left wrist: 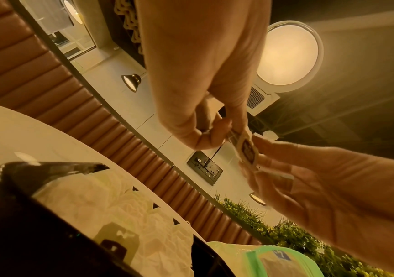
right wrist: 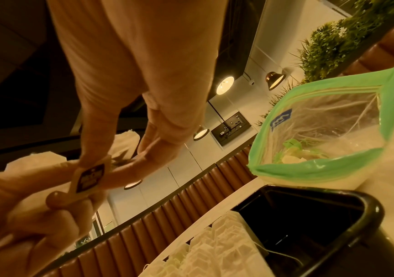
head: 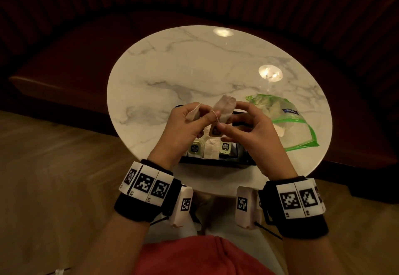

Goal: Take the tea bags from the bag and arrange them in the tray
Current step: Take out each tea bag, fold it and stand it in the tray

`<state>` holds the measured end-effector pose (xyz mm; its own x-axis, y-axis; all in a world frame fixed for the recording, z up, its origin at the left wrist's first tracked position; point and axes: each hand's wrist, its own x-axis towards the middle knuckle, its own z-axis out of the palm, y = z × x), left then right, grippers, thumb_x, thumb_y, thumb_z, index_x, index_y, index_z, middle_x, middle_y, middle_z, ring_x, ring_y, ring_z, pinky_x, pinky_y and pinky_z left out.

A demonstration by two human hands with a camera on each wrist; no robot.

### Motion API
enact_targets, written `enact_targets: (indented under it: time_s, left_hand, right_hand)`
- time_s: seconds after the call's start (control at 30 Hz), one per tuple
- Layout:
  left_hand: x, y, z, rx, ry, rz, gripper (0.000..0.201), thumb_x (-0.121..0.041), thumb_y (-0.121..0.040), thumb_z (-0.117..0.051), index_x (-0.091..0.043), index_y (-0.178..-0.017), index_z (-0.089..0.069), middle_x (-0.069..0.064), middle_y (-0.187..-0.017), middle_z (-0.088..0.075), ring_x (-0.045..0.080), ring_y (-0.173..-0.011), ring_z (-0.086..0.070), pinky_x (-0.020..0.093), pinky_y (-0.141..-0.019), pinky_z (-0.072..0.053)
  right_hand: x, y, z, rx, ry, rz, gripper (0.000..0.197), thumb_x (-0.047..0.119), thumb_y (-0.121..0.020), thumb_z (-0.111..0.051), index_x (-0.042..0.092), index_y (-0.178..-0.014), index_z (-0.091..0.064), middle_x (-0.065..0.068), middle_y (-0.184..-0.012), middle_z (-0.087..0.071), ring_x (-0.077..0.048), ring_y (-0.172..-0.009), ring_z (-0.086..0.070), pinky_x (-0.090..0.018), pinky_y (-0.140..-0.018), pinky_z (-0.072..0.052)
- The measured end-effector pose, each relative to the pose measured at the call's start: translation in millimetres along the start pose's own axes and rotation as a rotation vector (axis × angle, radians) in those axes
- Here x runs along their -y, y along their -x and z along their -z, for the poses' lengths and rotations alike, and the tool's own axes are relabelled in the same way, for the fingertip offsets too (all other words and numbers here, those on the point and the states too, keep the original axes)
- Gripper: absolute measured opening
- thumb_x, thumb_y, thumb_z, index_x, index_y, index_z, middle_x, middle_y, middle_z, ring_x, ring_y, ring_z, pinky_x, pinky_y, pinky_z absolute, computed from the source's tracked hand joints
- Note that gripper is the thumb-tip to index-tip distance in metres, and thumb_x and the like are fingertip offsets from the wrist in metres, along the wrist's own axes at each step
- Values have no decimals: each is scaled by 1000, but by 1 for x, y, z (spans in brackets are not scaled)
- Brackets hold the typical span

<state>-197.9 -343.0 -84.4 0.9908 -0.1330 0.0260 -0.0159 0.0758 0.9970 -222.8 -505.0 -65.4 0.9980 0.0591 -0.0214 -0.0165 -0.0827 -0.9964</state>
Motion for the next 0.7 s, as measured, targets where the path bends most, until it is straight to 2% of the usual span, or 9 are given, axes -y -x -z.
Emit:
enact_targets:
  time_s: [0.07,0.17,0.3,0.33,0.4,0.47,0.6,0.7]
  left_hand:
    - [1,-1,1,-29,8,1,7,-14,-87,-70,-10,-81,-68,2,-68,-61,9,-56,-47,19,-51,-41]
    - [3,-2,2,-52,-1,-11,7,-12,-86,-71,-6,-85,-69,3,-69,-65,7,-53,-48,18,-51,-40]
    - [7,-3,6,-36,-129,-58,8,-12,-87,-71,-4,-88,-73,2,-73,-71,-4,-56,-55,11,-57,-40]
    - [8,-4,7,-19,-174,-61,8,-13,-87,-71,-5,-88,-74,2,-76,-73,-2,-59,-59,14,-59,-43]
    - [10,-5,9,26,-248,-61,8,-15,-86,-72,-7,-86,-76,2,-77,-74,8,-70,-67,26,-70,-52]
    - [9,-4,8,61,-311,-70,7,-15,-85,-74,-9,-83,-76,-1,-75,-74,15,-77,-70,34,-80,-54]
    - [8,-3,6,55,-338,-84,5,-13,-79,-79,-14,-83,-74,-11,-75,-70,4,-75,-66,20,-74,-52]
    - [6,-3,6,47,-314,-88,11,-12,-78,-79,-14,-86,-73,-11,-78,-69,6,-78,-66,22,-75,-52]
  right_hand:
    - [-1,0,0,-2,-45,-26,47,2,-80,-73,10,-123,-56,-15,-89,-67,-22,-79,-71,-31,-71,-58]
    - [-1,1,3,-17,-34,-37,45,1,-81,-72,10,-122,-55,-21,-89,-67,-23,-79,-70,-27,-68,-56]
    - [5,2,8,-47,96,16,37,3,-85,-70,14,-119,-57,-4,-85,-71,-18,-82,-71,-24,-69,-55]
    - [7,1,9,-63,121,37,36,3,-86,-69,15,-118,-58,-2,-85,-70,-16,-82,-71,-23,-71,-55]
    - [11,1,9,-86,153,73,34,3,-87,-67,18,-117,-58,0,-85,-68,-15,-81,-69,-25,-74,-56]
    - [15,1,9,-101,151,94,34,4,-88,-66,20,-117,-57,1,-86,-68,-16,-82,-69,-27,-76,-58]
    - [19,2,11,-162,64,110,39,2,-88,-66,16,-123,-54,-4,-88,-72,-14,-83,-71,-23,-73,-56]
    - [20,2,13,-214,-25,94,43,0,-87,-66,12,-126,-51,-3,-82,-73,-14,-81,-72,-21,-70,-55]
